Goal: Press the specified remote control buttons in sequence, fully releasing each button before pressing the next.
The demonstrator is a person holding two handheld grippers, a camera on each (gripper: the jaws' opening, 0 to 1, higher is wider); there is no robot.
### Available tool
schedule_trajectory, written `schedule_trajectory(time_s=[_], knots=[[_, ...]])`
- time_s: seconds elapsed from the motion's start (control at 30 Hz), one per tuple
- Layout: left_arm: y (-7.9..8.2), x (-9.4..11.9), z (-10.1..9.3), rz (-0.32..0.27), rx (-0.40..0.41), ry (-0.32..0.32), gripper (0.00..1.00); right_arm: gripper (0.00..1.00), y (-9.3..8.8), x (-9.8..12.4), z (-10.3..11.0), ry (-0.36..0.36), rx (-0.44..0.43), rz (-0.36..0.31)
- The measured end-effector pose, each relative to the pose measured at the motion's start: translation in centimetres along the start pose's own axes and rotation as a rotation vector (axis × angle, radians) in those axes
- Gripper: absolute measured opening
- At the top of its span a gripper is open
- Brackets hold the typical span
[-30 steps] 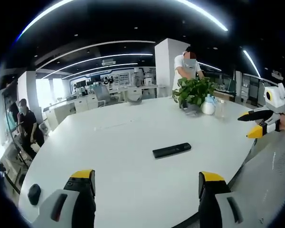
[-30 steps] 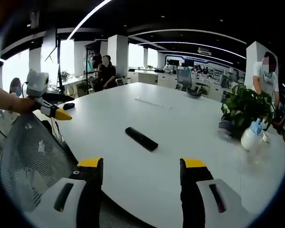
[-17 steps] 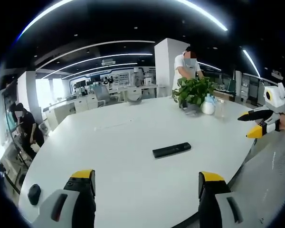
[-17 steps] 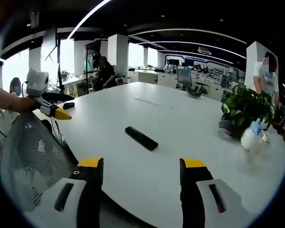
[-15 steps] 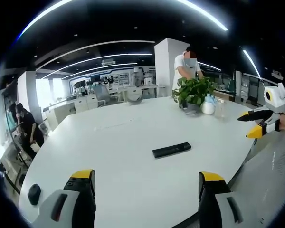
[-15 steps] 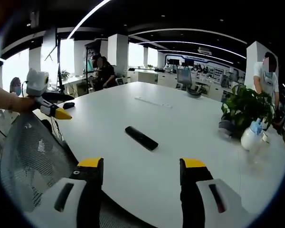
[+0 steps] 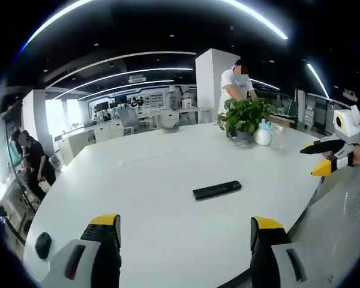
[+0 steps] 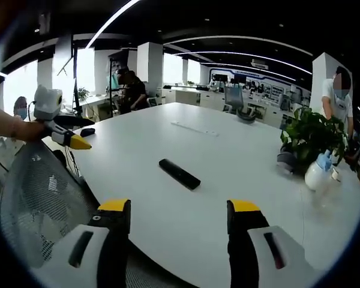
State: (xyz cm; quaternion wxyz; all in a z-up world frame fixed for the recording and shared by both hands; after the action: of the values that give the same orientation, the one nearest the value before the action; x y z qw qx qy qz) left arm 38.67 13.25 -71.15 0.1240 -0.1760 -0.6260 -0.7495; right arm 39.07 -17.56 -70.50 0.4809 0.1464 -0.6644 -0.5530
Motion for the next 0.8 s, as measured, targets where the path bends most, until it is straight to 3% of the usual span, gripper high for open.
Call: schedule_trajectory(time_s=[0.4,0.8], knots=[[0.2,0.1,-0.3,-0.011,0.014,-0.032,0.92,0.67,-0.4,0.0,-0.4,-0.017,-0.018,0.023],[1.9,1.0,-0.1,-0.122,0.065,-0.051,0.92,0.67,-0.8,0.4,-1.9,-0.108,-0.091,0.034]])
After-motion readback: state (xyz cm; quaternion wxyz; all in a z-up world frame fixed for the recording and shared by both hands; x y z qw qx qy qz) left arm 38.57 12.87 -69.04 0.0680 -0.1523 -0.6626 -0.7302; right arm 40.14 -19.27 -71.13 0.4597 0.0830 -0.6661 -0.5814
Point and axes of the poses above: the point that each gripper's makers call its tool centre point, and the gripper's own axes: x roughly backward along the fingers, z roughly to its left, y roughly out of its top, the point moved 4 cm from there along x, roughly backward along the fingers, and after that the axes turned 14 degrees about y, right-handed, at the moved point
